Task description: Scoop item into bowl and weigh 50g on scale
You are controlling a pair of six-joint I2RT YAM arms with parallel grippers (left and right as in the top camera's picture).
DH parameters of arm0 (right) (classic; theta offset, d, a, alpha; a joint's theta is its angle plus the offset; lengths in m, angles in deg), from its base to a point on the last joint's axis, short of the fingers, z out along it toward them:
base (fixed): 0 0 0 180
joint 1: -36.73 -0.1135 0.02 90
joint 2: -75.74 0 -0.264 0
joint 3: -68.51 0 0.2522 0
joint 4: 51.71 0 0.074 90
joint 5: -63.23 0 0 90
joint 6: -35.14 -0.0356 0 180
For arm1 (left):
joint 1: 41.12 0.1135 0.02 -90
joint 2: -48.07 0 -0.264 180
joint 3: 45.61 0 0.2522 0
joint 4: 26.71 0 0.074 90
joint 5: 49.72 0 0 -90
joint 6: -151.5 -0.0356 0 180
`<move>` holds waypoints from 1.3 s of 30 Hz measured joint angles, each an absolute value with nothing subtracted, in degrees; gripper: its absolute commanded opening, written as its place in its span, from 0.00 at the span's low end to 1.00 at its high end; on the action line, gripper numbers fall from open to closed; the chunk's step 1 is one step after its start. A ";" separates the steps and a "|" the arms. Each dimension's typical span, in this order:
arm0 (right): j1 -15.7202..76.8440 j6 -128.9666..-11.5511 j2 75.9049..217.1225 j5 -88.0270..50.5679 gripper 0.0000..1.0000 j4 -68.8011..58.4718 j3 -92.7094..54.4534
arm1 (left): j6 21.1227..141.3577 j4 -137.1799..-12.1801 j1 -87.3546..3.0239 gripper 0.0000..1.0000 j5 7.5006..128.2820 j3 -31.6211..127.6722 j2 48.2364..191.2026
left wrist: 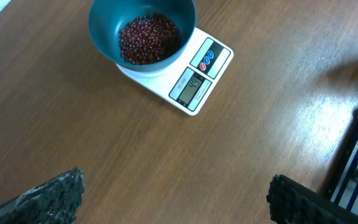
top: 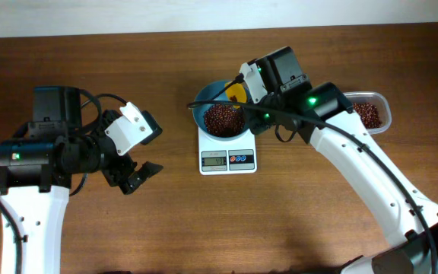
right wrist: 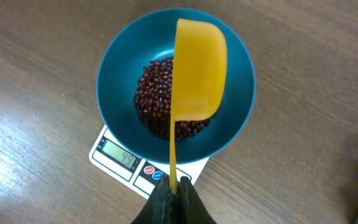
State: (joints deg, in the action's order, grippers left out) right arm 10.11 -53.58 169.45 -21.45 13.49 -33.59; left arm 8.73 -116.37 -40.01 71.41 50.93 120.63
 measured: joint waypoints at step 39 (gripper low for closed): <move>9.72 -55.09 170.09 -20.25 0.04 14.34 -35.90 | 8.75 -116.37 -40.01 0.99 71.41 50.93 120.63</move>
